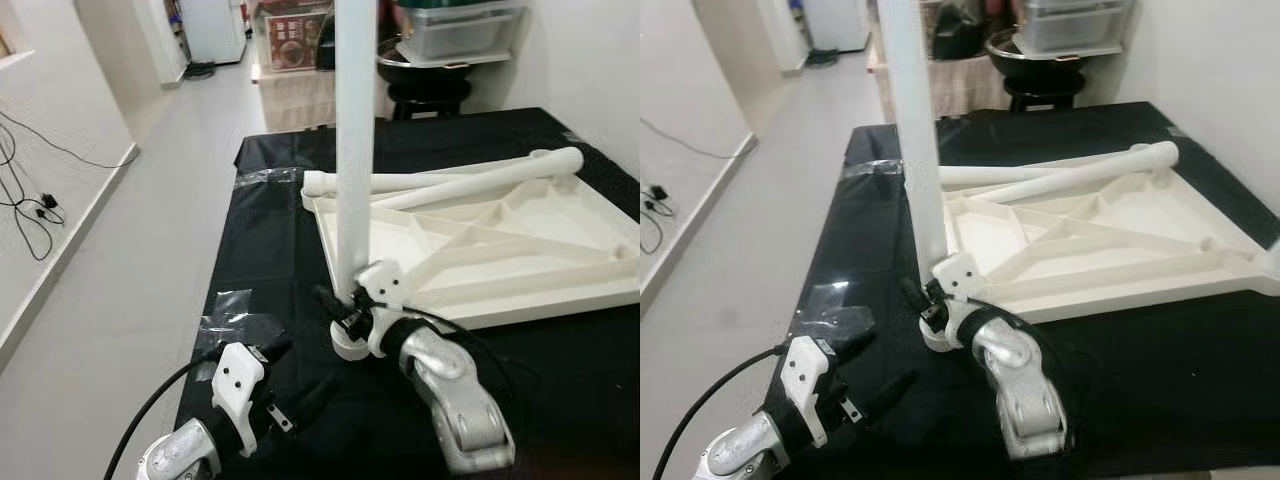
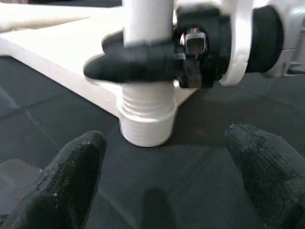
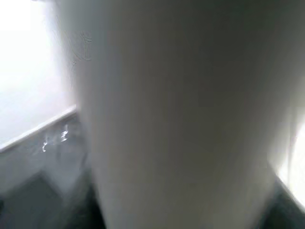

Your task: Building children table

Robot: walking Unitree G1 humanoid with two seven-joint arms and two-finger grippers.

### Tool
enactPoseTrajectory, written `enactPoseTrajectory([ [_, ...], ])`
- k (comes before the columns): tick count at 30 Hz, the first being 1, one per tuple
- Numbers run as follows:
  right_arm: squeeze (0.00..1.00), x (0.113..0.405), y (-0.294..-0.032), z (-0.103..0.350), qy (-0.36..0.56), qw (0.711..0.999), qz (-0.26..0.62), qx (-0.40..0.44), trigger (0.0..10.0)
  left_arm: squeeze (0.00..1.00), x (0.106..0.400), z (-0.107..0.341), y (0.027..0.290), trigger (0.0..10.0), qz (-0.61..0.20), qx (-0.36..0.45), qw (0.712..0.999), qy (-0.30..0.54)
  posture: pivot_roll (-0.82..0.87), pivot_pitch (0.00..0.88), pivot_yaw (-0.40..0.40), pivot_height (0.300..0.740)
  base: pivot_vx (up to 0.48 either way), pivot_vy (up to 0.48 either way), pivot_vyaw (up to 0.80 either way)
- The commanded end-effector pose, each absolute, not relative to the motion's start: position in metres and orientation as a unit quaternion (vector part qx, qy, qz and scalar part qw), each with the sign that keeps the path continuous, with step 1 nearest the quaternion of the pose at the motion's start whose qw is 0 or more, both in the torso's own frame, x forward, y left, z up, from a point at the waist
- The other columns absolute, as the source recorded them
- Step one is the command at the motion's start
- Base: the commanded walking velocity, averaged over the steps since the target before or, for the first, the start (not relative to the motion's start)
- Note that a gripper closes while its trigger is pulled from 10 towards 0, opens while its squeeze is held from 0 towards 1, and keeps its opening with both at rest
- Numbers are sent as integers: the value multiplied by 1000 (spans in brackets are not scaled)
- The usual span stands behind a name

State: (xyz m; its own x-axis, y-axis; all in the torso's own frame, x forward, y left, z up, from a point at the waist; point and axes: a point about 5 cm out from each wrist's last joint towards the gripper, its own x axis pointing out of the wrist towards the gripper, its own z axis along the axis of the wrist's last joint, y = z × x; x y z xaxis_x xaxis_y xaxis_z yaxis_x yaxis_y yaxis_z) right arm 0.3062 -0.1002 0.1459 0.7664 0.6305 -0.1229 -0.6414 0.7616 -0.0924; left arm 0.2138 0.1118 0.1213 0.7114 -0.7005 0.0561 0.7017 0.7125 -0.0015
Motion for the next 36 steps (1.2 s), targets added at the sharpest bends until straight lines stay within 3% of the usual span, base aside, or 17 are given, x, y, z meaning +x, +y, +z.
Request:
enactPoseTrajectory([
  [1, 1000, 309, -96, 151, 38, 925, 375, -38, 10000, 0, 213, 117, 114, 10000, -374, 0, 927, -14, 87, 129, 77, 740, 0, 0, 0],
  [2, 1000, 311, -94, 161, 21, 902, 430, -37, 10000, 0, 213, 117, 114, 10000, -372, 3, 928, -15, 90, 128, 76, 740, 0, 0, 0],
  [3, 1000, 311, -94, 161, 21, 902, 430, -37, 10000, 0, 213, 117, 114, 10000, -372, 3, 928, -15, 90, 128, 76, 740, 0, 0, 0],
  [4, 310, 310, -93, 169, 10, 873, 486, -42, 10000, 0, 214, 116, 114, 10000, -371, 5, 928, -15, 94, 124, 72, 740, 0, 0, 0],
  [6, 310, 308, -93, 175, 6, 854, 518, -48, 10000, 0, 214, 116, 113, 10000, -371, 5, 928, -15, 94, 124, 72, 740, 0, 0, 0],
  [7, 0, 310, -98, 175, 18, 827, 558, -72, 10000, 0, 214, 116, 113, 10000, -371, 6, 928, -15, 97, 119, 67, 740, 0, 0, 0],
  [9, 0, 310, -98, 175, 18, 827, 558, -72, 10000, 0, 214, 116, 113, 10000, -371, 6, 928, -15, 97, 119, 67, 740, 0, 0, 0],
  [10, 0, 313, -103, 173, 36, 807, 583, -88, 10000, 0, 215, 116, 112, 10000, -372, 5, 928, -15, 98, 119, 65, 740, 0, 0, 0],
  [16, 0, 332, -117, 176, 66, 778, 618, -93, 10000, 0, 215, 116, 110, 10000, -376, 3, 926, -12, 108, 115, 63, 740, 0, 0, 0],
  [17, 0, 335, -119, 179, 67, 774, 623, -87, 4392, 0, 214, 116, 109, 10000, -378, 3, 926, -12, 108, 119, 62, 740, 0, 0, 0],
  [19, 0, 337, -120, 181, 67, 771, 628, -83, 4392, 0, 214, 116, 109, 10000, -379, 2, 925, -11, 108, 119, 61, 740, 0, 0, 0],
  [20, 0, 339, -121, 183, 66, 769, 632, -71, 0, 0, 214, 115, 108, 10000, -381, 2, 925, -11, 105, 118, 63, 740, 0, 0, 0],
  [28, 0, 339, -132, 181, 72, 759, 645, -52, 0, 0, 211, 116, 104, 10000, -400, -4, 916, -10, 94, 121, 66, 740, 0, 0, 0],
  [31, 0, 336, -140, 171, 78, 775, 625, -58, 0, 0, 208, 117, 101, 10000, -412, -6, 911, -9, 78, 130, 60, 740, 0, 0, 0],
  [33, 0, 335, -144, 166, 81, 796, 596, -65, 0, 0, 207, 117, 101, 10000, -413, -6, 910, -9, 72, 133, 56, 740, 0, 0, 0],
  [35, 0, 333, -151, 146, 84, 895, 433, -65, 0, 0, 207, 117, 102, 10000, -406, -7, 914, -11, 56, 143, 40, 740, 0, 0, 0],
  [36, 0, 333, -151, 146, 84, 895, 433, -65, 0, 0, 207, 117, 102, 10000, -406, -7, 914, -11, 56, 143, 40, 740, 0, 0, 0],
])
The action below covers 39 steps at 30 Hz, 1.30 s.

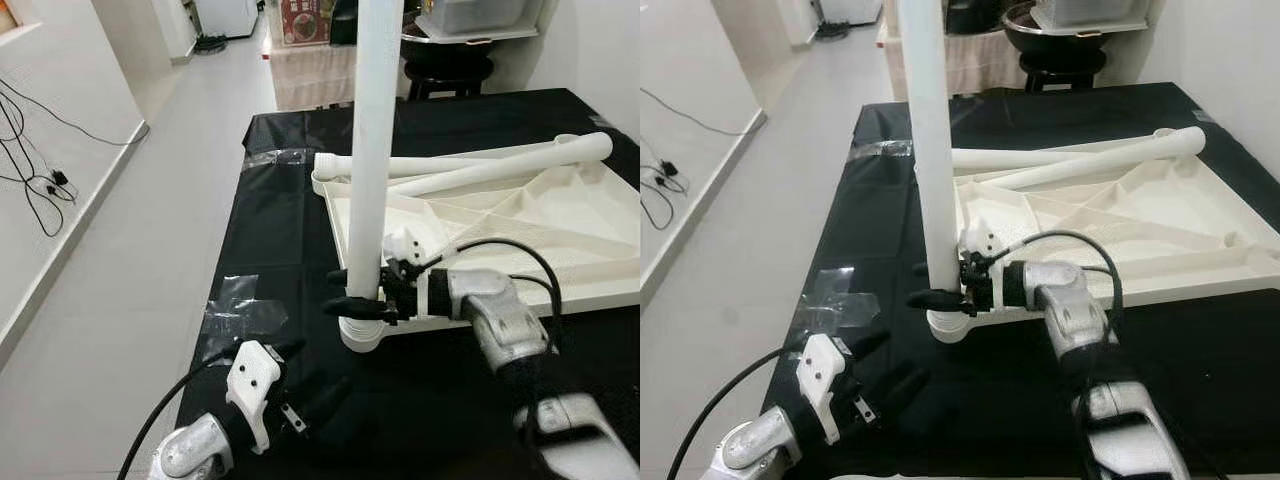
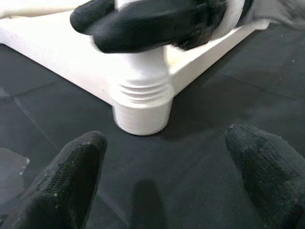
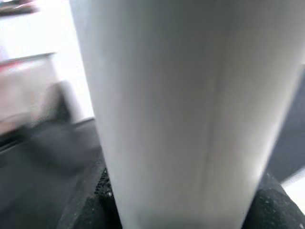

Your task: Building children table

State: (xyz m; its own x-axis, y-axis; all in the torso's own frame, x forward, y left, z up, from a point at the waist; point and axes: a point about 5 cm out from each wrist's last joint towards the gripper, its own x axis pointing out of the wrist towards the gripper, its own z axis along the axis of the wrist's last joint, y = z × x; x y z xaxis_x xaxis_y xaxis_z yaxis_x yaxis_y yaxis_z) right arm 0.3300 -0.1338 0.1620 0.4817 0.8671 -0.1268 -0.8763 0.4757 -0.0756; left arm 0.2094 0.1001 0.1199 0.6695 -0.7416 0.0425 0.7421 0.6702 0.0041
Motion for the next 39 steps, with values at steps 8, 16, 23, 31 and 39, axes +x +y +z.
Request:
enactPoseTrajectory([
  [8, 0, 277, -112, 116, 90, 965, 239, -60, 0, 0, 211, 119, 110, 10000, -395, -11, 919, -12, 13, 154, 88, 740, 0, 0, 0],
  [16, 0, 293, -102, 132, 59, 958, 275, -62, 10000, 0, 213, 119, 110, 10000, -399, -9, 917, -9, 35, 152, 79, 740, 0, 0, 0],
  [23, 1000, 298, -98, 159, 19, 933, 359, -25, 10000, 0, 213, 119, 109, 10000, -393, -10, 919, -11, 41, 148, 75, 740, 0, 0, 0],
  [31, 0, 314, -114, 199, -19, 815, 576, -67, 10000, 0, 215, 118, 106, 10000, -393, -10, 919, -12, 50, 136, 64, 740, 0, 0, 0],
  [39, 0, 342, -123, 203, -4, 822, 567, -48, 8941, 0, 215, 117, 103, 10000, -393, -7, 919, -10, 70, 132, 54, 740, 0, 0, 0],
])
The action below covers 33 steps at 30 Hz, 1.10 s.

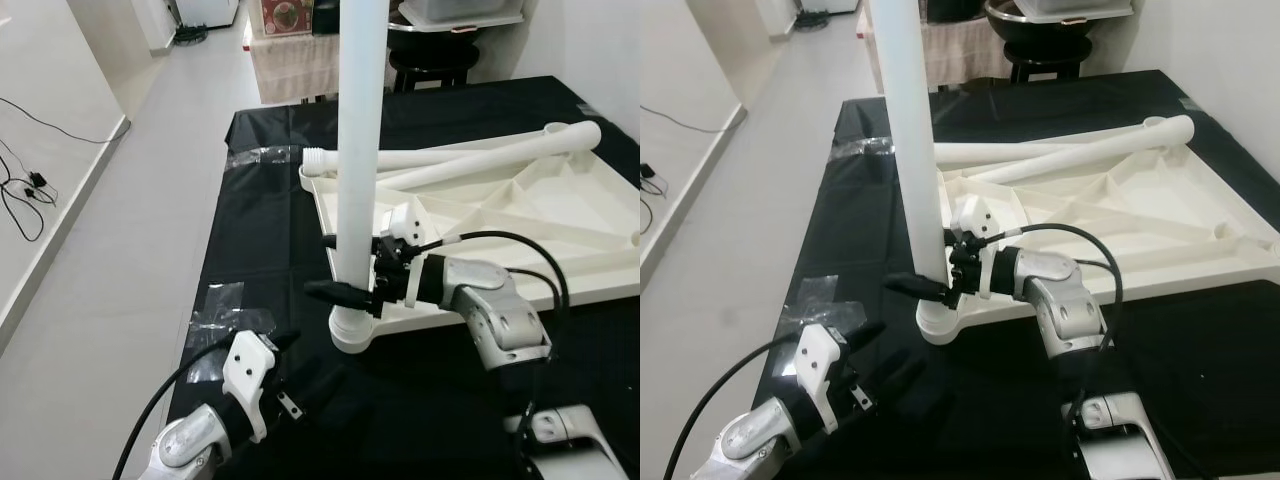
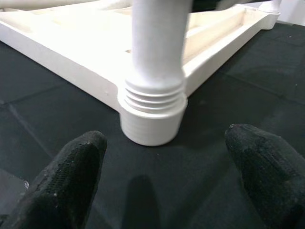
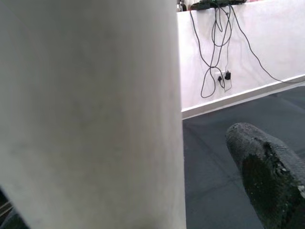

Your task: Building children table

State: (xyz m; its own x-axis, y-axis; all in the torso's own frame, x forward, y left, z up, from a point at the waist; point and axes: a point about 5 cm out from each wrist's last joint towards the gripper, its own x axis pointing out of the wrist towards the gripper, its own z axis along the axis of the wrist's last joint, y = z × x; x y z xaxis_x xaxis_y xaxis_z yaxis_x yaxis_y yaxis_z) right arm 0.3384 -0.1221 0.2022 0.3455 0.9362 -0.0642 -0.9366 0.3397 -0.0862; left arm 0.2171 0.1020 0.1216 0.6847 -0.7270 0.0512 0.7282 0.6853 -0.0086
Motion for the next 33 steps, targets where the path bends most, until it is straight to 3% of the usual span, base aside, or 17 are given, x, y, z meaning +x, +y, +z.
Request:
enactPoseTrajectory([
  [1, 0, 342, -123, 203, -4, 822, 567, -48, 8941, 0, 215, 117, 103, 10000, -393, -7, 919, -10, 70, 132, 54, 740, 0, 0, 0],
  [2, 0, 342, -123, 203, -4, 822, 567, -48, 8941, 0, 215, 117, 103, 10000, -393, -7, 919, -10, 70, 132, 54, 740, 0, 0, 0],
  [3, 0, 344, -124, 202, -1, 824, 565, -44, 2471, 0, 215, 117, 103, 10000, -394, -7, 919, -9, 71, 133, 52, 740, 0, 0, 0],
  [4, 0, 344, -124, 202, -1, 824, 565, -44, 2471, 0, 215, 117, 103, 10000, -394, -7, 919, -9, 71, 133, 52, 740, 0, 0, 0],
  [5, 0, 344, -127, 201, 1, 824, 565, -38, 0, 0, 215, 116, 102, 10000, -395, -8, 919, -8, 71, 134, 53, 740, 0, 0, 0],
  [15, 0, 340, -143, 188, 3, 830, 557, -16, 0, 0, 216, 115, 102, 10000, -398, -9, 917, -6, 70, 125, 63, 740, 0, 0, 0],
  [18, 0, 332, -147, 164, 22, 890, 454, -14, 0, 0, 214, 114, 103, 10000, -397, -8, 918, -5, 73, 123, 46, 740, 0, 0, 0],
  [19, 0, 332, -147, 164, 22, 890, 454, -14, 0, 0, 214, 114, 103, 10000, -397, -8, 918, -5, 73, 123, 46, 740, 0, 0, 0],
  [20, 0, 331, -144, 152, 36, 925, 377, -15, 0, 0, 214, 114, 104, 10000, -397, -8, 918, -5, 68, 126, 47, 740, 0, 0, 0],
  [21, 0, 331, -144, 152, 36, 925, 377, -15, 0, 0, 214, 114, 104, 10000, -397, -8, 918, -5, 68, 126, 47, 740, 0, 0, 0],
  [22, 0, 312, -132, 129, 76, 951, 297, -43, 0, 0, 213, 114, 105, 10000, -397, -8, 918, -5, 71, 136, 48, 740, 0, 0, 0],
  [26, 0, 282, -115, 114, 102, 967, 215, -93, 0, 0, 212, 114, 108, 10000, -396, -7, 918, -3, 61, 130, 65, 740, 0, 0, 0],
  [30, 0, 292, -116, 117, 103, 973, 190, -77, 0, 0, 213, 113, 108, 10000, -403, -6, 915, 0, 68, 122, 70, 740, 0, 0, 0],
  [31, 0, 295, -114, 118, 103, 973, 194, -75, 4941, 0, 214, 113, 108, 10000, -405, -5, 914, 1, 67, 123, 71, 740, 0, 0, 0],
  [33, 0, 296, -111, 118, 101, 972, 197, -78, 4941, 0, 214, 114, 109, 10000, -405, -5, 914, 1, 67, 123, 71, 740, 0, 0, 0],
])
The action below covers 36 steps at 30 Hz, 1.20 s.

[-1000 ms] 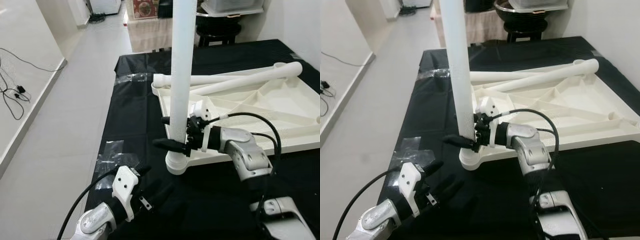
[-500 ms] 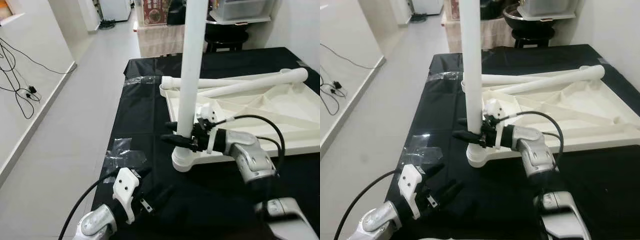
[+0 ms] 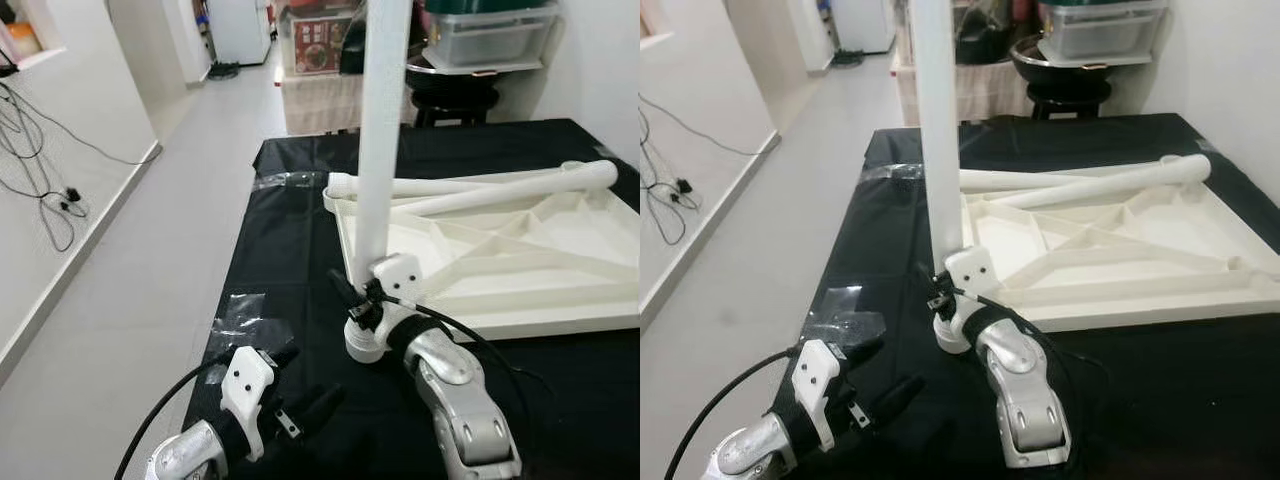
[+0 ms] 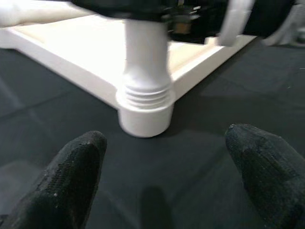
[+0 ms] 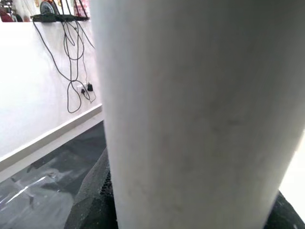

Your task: Building children table

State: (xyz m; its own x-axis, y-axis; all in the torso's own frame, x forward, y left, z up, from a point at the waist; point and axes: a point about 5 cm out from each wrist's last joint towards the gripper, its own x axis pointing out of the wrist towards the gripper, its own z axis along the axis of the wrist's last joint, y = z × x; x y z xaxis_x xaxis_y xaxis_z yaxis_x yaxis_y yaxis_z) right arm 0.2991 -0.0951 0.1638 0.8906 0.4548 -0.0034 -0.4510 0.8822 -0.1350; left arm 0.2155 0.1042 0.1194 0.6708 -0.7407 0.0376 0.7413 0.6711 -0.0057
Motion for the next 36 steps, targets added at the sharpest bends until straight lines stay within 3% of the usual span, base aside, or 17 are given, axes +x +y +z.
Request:
enactPoseTrajectory([
  [1, 0, 297, -106, 121, 95, 968, 221, -71, 10000, 0, 214, 114, 109, 10000, -403, -4, 915, 0, 65, 123, 74, 740, 0, 0, 0],
  [2, 765, 300, -103, 127, 81, 964, 249, -54, 10000, 0, 215, 114, 109, 10000, -399, -3, 917, -2, 74, 124, 70, 740, 0, 0, 0],
  [4, 765, 302, -103, 130, 73, 963, 255, -45, 10000, 0, 215, 115, 109, 10000, -397, -2, 918, -3, 74, 124, 70, 740, 0, 0, 0],
  [5, 1000, 304, -101, 137, 65, 959, 274, -29, 10000, 0, 215, 115, 109, 10000, -394, -1, 919, -4, 76, 122, 70, 740, 0, 0, 0],
  [9, 984, 311, -103, 165, 21, 921, 388, -20, 10000, 0, 216, 115, 108, 10000, -389, 2, 921, -6, 81, 119, 68, 740, 0, 0, 0],
  [12, 984, 311, -104, 168, 16, 912, 409, -31, 10000, 0, 216, 115, 108, 10000, -389, 2, 921, -7, 81, 119, 68, 740, 0, 0, 0],
  [13, 0, 312, -111, 170, 16, 894, 443, -70, 10000, 0, 216, 115, 108, 10000, -385, 7, 923, -8, 84, 116, 65, 740, 0, 0, 0],
  [14, 0, 314, -118, 171, 26, 878, 469, -91, 10000, 0, 217, 115, 108, 10000, -380, 12, 925, -10, 84, 116, 64, 740, 0, 0, 0],
  [21, 0, 331, -137, 177, 43, 855, 505, -113, 10000, 0, 216, 116, 109, 10000, -355, 24, 934, -15, 93, 113, 63, 740, 0, 0, 0],
  [25, 0, 339, -151, 179, 74, 821, 554, -120, 10000, 0, 213, 117, 109, 10000, -344, 31, 938, -17, 94, 114, 64, 740, 0, 0, 0],
  [26, 0, 340, -156, 179, 81, 819, 557, -114, 0, 0, 212, 118, 108, 10000, -345, 30, 938, -18, 94, 114, 64, 740, 0, 0, 0],
  [36, 0, 342, -187, 161, 111, 856, 496, -93, 0, 0, 205, 125, 103, 10000, -356, 11, 934, -29, 75, 111, 69, 740, 0, 0, 0],
])
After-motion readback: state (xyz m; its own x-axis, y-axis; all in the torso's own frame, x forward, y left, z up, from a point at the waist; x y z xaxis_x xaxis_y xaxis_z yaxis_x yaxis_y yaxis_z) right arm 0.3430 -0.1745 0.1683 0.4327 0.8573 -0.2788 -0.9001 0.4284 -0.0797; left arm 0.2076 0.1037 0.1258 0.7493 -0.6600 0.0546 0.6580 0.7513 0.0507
